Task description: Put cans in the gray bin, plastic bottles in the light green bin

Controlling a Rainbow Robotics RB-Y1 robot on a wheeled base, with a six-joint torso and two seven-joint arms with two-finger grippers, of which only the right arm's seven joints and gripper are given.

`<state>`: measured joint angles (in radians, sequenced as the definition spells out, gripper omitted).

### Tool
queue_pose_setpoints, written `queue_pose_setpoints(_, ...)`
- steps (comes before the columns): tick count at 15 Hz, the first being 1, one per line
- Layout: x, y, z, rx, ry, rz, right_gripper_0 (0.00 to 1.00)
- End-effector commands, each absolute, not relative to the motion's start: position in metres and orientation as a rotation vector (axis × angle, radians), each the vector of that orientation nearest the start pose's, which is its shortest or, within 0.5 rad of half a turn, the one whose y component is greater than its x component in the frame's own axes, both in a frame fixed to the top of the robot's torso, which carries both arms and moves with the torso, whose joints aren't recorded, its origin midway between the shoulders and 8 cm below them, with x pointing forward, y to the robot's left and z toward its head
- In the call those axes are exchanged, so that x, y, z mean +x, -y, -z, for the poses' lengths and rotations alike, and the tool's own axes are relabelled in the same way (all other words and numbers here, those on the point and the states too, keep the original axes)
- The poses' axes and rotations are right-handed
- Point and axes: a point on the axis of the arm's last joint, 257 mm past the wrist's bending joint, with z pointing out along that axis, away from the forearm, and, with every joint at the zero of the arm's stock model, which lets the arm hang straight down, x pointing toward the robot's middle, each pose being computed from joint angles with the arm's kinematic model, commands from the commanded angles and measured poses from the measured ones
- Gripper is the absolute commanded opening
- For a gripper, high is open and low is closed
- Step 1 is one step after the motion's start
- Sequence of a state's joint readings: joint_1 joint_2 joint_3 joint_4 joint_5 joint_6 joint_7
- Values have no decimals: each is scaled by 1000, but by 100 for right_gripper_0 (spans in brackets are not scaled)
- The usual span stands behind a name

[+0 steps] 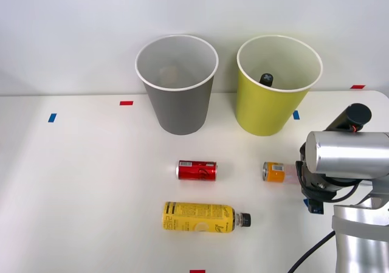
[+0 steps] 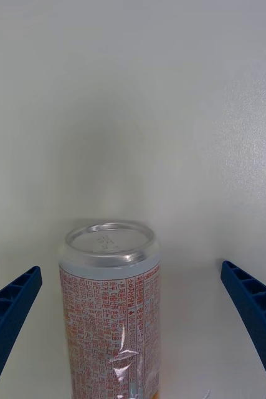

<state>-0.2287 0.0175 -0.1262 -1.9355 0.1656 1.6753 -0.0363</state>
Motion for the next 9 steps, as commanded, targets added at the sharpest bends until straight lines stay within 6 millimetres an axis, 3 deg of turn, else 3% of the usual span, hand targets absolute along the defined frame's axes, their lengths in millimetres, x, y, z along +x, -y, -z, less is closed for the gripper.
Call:
queue_pose_setpoints(1,434,261,303,-2635,2326,424,100)
queue_pose_setpoints(7,442,251,310,-2568,2402,402,100)
queue_pose_setpoints(8,444,250,311,-2559,2437,383,88)
queue_pose_setpoints(9,445,249,310,-2544,2481,360,51)
